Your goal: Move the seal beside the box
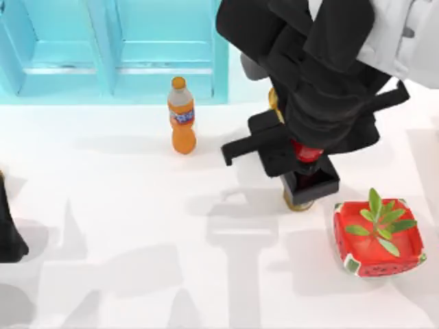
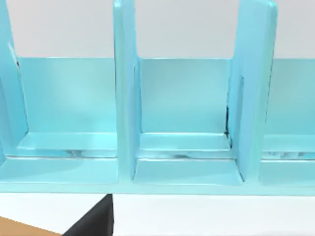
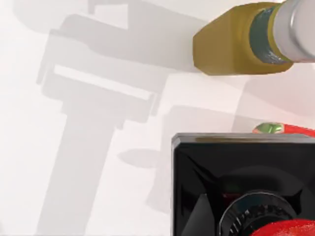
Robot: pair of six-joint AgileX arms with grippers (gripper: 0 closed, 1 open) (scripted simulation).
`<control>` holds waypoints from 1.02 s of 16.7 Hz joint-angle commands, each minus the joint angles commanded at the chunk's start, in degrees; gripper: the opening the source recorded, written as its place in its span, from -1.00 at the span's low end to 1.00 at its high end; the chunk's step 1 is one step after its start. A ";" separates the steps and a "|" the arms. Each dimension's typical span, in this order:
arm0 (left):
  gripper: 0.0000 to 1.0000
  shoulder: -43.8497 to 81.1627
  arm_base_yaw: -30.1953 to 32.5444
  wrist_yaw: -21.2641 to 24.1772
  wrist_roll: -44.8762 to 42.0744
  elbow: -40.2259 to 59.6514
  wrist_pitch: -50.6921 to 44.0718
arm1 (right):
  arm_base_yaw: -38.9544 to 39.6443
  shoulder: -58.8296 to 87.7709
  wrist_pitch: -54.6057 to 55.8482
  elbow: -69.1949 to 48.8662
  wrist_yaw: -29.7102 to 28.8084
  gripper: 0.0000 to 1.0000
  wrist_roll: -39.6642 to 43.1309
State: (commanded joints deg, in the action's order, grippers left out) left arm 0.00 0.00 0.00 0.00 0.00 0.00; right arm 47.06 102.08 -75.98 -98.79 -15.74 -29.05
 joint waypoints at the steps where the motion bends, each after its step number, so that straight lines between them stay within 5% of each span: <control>1: 1.00 0.00 0.00 0.00 0.00 0.00 0.00 | -1.55 -2.72 -0.03 2.31 0.10 -1.00 1.81; 17: 1.00 0.00 0.00 0.00 0.00 0.00 0.00 | -26.89 -39.16 -0.29 35.10 7.71 -1.00 15.92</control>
State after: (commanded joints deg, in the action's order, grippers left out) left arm 0.00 0.00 0.00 0.00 0.00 0.00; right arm 20.18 62.92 -76.27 -63.69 -8.02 -13.14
